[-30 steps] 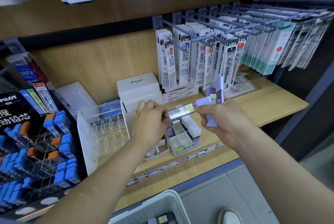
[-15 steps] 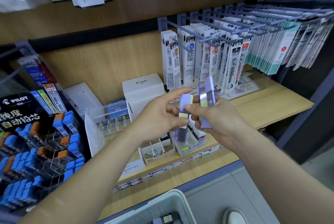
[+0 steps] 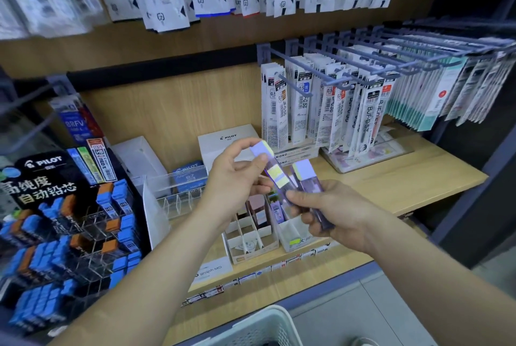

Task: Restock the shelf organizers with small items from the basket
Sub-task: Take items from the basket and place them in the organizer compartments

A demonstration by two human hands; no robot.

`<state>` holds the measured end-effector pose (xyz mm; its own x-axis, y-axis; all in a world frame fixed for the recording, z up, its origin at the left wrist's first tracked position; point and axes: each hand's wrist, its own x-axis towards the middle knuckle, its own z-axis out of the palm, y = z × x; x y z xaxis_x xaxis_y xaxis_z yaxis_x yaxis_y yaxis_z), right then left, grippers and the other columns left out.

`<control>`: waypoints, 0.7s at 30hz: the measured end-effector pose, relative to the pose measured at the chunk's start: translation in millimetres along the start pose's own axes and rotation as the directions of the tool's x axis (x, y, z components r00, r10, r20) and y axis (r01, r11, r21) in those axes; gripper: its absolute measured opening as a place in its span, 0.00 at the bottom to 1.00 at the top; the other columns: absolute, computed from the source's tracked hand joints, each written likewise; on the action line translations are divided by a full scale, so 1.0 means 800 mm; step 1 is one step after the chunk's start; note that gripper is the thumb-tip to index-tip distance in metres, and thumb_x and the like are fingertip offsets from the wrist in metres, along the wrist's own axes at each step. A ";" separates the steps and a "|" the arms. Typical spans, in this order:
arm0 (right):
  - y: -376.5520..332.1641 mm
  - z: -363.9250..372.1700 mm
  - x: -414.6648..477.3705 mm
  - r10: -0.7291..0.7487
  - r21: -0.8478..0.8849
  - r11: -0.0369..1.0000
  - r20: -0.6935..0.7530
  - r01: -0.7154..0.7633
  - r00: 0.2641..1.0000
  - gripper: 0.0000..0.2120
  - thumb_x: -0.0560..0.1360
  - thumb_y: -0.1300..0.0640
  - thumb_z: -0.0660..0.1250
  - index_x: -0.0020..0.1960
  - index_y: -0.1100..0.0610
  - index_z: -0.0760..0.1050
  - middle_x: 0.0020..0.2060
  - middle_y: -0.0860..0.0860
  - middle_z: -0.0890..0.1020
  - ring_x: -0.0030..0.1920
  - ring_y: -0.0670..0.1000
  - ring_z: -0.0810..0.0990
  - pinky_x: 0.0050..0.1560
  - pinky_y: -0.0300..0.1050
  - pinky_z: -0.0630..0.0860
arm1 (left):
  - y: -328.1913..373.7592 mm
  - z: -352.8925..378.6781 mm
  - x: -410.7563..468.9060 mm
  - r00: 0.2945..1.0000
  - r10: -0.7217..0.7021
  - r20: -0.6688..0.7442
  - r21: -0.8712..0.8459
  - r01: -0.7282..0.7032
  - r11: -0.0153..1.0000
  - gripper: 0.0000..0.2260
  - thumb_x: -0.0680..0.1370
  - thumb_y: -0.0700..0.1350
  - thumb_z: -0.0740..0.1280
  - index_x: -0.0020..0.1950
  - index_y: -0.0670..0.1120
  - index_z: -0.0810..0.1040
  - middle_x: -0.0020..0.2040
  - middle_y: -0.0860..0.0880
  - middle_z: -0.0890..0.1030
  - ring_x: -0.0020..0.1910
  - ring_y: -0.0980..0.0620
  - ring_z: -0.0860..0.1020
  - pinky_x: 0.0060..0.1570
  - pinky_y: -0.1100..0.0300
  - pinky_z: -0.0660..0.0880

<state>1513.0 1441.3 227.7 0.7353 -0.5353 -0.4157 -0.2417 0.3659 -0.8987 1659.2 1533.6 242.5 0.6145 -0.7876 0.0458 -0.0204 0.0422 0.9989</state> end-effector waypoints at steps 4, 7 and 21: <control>0.014 -0.001 0.007 -0.083 -0.281 0.957 -0.043 0.068 0.996 0.04 0.74 0.64 0.72 0.45 0.59 0.77 0.30 0.53 0.77 0.26 0.47 0.68 0.25 0.39 0.66 | -0.002 -0.003 0.001 1.000 0.010 -0.005 0.091 -0.009 0.996 0.05 0.75 0.46 0.70 0.43 0.46 0.80 0.31 0.49 0.79 0.29 0.50 0.79 0.34 0.60 0.79; 0.004 -0.010 0.012 -0.114 -0.278 0.957 -0.113 0.079 0.987 0.05 0.74 0.66 0.70 0.45 0.58 0.75 0.30 0.54 0.73 0.25 0.48 0.68 0.25 0.39 0.65 | -0.001 -0.008 0.006 0.997 0.037 -0.062 0.150 -0.027 0.988 0.05 0.75 0.43 0.71 0.41 0.42 0.81 0.29 0.47 0.80 0.28 0.51 0.79 0.33 0.61 0.79; -0.015 -0.026 0.006 -0.124 -0.010 0.992 -0.200 0.124 0.972 0.06 0.76 0.58 0.70 0.50 0.59 0.78 0.34 0.52 0.79 0.30 0.49 0.80 0.27 0.38 0.74 | 0.015 -0.087 0.019 0.971 0.187 -0.152 0.684 -0.033 0.728 0.04 0.76 0.41 0.70 0.48 0.49 0.82 0.35 0.50 0.82 0.30 0.55 0.80 0.39 0.60 0.78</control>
<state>1506.5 1418.3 233.6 0.6176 -0.7181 -0.3208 -0.1546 0.2891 -0.9447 1723.5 1565.1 254.3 0.7123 -0.6632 0.2298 -0.5751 -0.3637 0.7328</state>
